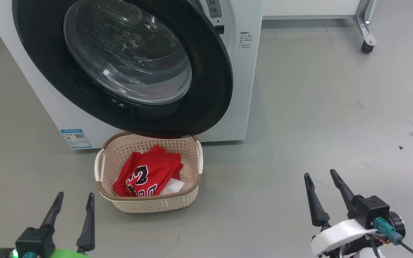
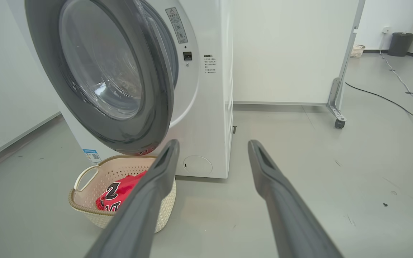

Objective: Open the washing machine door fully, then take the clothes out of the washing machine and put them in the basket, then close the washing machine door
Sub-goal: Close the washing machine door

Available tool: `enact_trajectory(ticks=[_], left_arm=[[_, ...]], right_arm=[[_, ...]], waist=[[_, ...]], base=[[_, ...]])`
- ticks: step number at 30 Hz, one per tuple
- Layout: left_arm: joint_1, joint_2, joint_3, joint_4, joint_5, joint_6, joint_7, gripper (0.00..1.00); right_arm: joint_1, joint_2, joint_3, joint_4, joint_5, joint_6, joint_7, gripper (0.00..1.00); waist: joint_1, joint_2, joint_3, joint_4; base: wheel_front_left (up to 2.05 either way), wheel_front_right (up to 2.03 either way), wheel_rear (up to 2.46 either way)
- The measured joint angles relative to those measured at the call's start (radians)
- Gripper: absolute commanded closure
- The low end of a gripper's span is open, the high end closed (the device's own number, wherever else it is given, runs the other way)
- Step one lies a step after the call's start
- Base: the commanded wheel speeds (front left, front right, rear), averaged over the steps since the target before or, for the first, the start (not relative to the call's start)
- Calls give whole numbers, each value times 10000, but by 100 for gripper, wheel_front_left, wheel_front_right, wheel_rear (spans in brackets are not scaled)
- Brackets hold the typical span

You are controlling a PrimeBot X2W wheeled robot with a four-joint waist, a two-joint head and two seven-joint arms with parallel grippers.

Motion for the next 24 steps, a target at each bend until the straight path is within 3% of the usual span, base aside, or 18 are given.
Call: enact_trajectory(ticks=[24], left_arm=[[335,-677,-19,117,579,213,-84,0]], right_arm=[[154,23,52,-23,-44,0,-2,0]], waist=[[0,0,-55,11]], base=[[0,0,0]])
